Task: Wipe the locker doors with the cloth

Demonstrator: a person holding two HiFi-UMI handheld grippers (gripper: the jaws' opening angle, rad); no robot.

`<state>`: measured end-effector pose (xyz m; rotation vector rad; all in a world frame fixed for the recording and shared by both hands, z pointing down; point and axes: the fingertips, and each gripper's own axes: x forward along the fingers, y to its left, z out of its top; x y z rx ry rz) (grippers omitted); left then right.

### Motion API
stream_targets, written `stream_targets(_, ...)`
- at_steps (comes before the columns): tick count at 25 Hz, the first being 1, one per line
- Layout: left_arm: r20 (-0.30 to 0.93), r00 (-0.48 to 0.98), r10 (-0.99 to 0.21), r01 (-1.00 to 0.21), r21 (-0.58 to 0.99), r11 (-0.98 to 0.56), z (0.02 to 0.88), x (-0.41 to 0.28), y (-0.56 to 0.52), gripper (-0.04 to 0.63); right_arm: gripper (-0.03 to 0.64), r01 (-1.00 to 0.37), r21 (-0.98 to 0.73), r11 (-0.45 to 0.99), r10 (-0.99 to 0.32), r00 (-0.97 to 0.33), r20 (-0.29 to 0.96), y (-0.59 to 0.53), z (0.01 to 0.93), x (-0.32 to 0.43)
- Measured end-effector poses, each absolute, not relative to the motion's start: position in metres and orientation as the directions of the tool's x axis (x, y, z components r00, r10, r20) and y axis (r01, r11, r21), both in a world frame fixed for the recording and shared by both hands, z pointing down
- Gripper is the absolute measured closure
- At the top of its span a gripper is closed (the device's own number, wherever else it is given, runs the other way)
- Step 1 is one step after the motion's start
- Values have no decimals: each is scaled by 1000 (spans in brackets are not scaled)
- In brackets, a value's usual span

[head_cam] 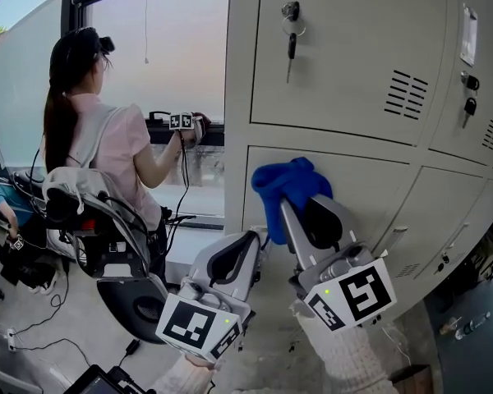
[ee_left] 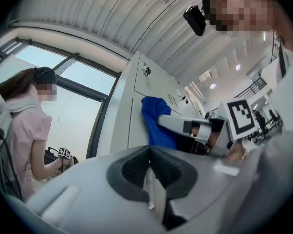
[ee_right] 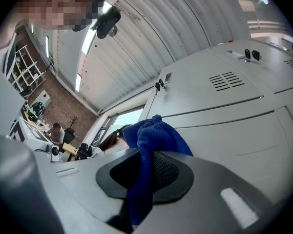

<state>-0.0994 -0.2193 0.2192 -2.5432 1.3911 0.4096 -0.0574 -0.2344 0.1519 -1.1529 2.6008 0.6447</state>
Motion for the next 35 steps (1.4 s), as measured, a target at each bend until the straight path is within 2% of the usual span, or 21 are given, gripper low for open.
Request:
stream_targets(9,-267,521,-811,-842,-5,-540,255,-95,-218,595,560,-749,264,607,-689,-662,-295,-237,202,-56)
stream_targets(19,-137,509,-850,-849,82,-521,322,-93,-217,595,560,-759,165,630,-745,-651,-149,-242,293,-50)
stream_targets(35,31,502,-864,-853,185,-489,411,-87,-211,595,560,-759,62,648,-761,-649,-6,-245,385,-51)
